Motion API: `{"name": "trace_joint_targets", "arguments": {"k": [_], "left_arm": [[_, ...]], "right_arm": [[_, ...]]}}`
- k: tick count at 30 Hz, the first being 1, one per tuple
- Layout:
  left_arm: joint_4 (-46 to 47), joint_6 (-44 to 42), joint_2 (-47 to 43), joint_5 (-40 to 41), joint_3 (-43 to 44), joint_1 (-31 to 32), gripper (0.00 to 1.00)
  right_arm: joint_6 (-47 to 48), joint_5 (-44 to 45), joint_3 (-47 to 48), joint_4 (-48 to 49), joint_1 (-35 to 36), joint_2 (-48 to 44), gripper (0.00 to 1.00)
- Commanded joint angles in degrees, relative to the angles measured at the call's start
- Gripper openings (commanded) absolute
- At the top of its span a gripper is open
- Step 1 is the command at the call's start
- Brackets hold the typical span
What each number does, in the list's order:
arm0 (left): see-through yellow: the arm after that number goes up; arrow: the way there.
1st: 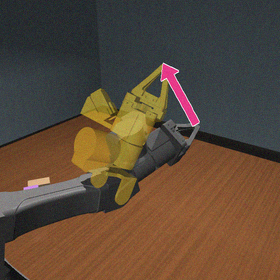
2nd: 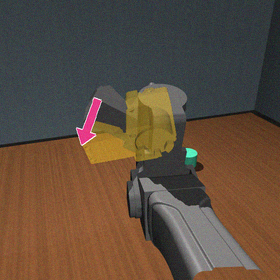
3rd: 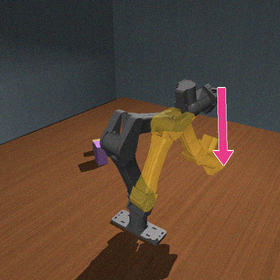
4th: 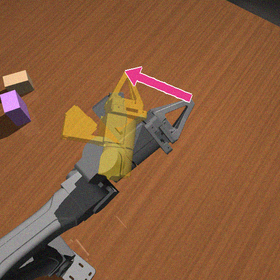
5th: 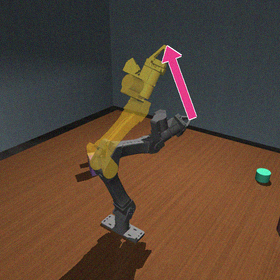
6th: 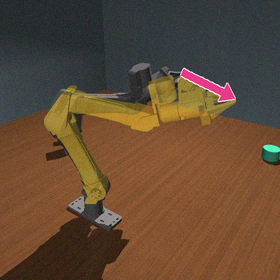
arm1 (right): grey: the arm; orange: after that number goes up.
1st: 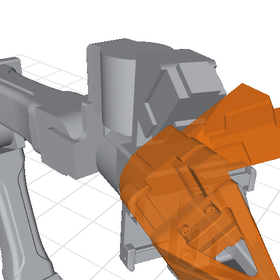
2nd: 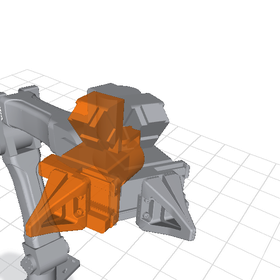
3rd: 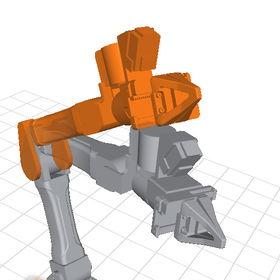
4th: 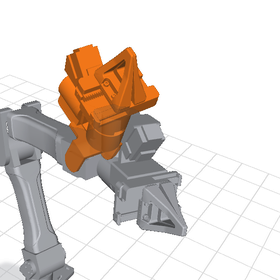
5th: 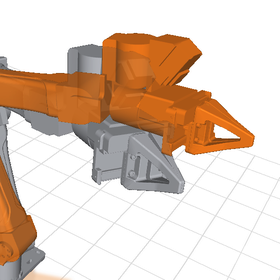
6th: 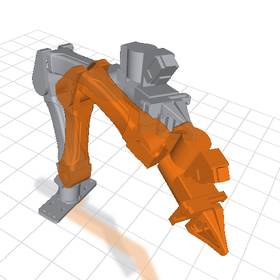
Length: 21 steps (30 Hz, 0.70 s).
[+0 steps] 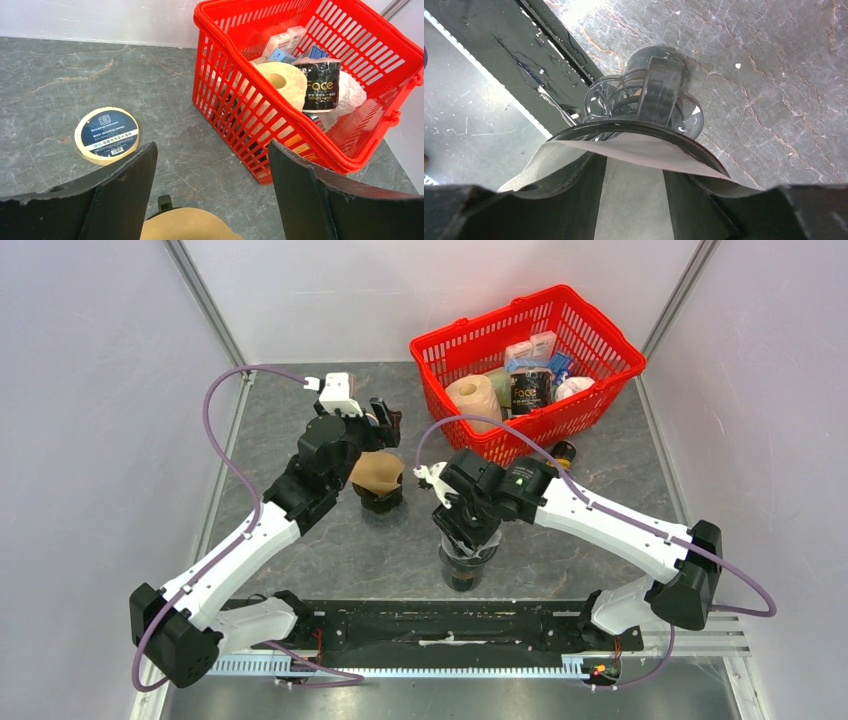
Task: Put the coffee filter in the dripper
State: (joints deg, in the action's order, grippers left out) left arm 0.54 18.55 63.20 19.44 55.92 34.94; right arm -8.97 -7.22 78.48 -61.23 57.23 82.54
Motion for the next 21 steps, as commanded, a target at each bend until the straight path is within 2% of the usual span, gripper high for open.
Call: {"name": "trace_joint_targets", "arguments": {"k": [1, 9, 15, 21], "left_arm": [[1.49, -1.67, -1.57, 1.52, -0.07, -0.39, 0.88], [1.49, -1.76, -1.63, 1.65, -0.11, -0.44, 0.88], [1.57, -1.86, -1.85, 1.61, -0.15, -0.45, 0.88], [2.0, -1.99, -1.84, 1.64, -0.26, -0.45, 0.88]], "right_arm": [[0.57, 0.57, 0.64, 0.32, 1.08, -0.01, 0.57], [-0.09, 2.55, 2.01, -0.49, 1.39, 0.72, 0.32], [-1.61, 4.6, 3.49, -1.63, 1.56, 1.0, 0.27], [-4.74, 6.17, 7.1, -5.16, 1.97, 2.11, 0.3]]}}
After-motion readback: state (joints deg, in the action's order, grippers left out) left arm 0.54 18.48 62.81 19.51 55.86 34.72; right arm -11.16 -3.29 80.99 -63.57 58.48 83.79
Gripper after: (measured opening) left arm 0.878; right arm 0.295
